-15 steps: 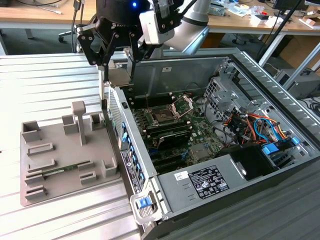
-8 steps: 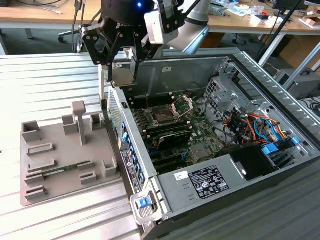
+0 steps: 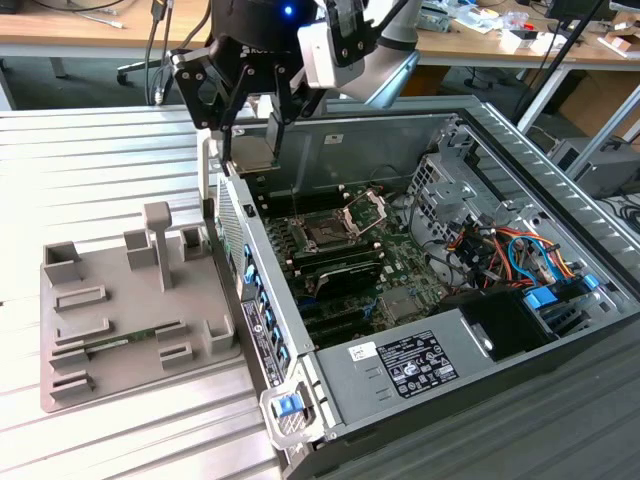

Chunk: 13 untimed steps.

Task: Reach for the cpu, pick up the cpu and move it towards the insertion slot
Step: 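Pick up the cpu and move it towards the insertion slot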

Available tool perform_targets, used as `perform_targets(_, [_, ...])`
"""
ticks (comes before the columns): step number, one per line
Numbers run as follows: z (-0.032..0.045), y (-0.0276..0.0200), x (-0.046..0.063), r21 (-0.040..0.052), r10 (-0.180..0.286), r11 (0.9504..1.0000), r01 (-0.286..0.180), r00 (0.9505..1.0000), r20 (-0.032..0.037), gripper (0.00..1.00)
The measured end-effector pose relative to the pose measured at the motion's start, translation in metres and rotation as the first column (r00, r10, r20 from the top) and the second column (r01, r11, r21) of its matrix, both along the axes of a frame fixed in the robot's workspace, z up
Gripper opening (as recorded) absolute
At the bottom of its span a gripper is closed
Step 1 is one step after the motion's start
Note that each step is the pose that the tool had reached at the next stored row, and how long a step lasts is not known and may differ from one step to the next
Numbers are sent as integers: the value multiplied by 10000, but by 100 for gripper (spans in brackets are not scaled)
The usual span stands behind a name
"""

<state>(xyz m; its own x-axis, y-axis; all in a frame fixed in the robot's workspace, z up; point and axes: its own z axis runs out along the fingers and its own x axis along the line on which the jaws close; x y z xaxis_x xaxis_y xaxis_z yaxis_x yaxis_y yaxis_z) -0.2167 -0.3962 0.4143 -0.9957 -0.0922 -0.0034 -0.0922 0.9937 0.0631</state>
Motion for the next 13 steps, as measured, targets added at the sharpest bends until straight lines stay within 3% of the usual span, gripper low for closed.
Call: perform_targets(13, [0,0,115,0,0,10000,0,10000,1,54])
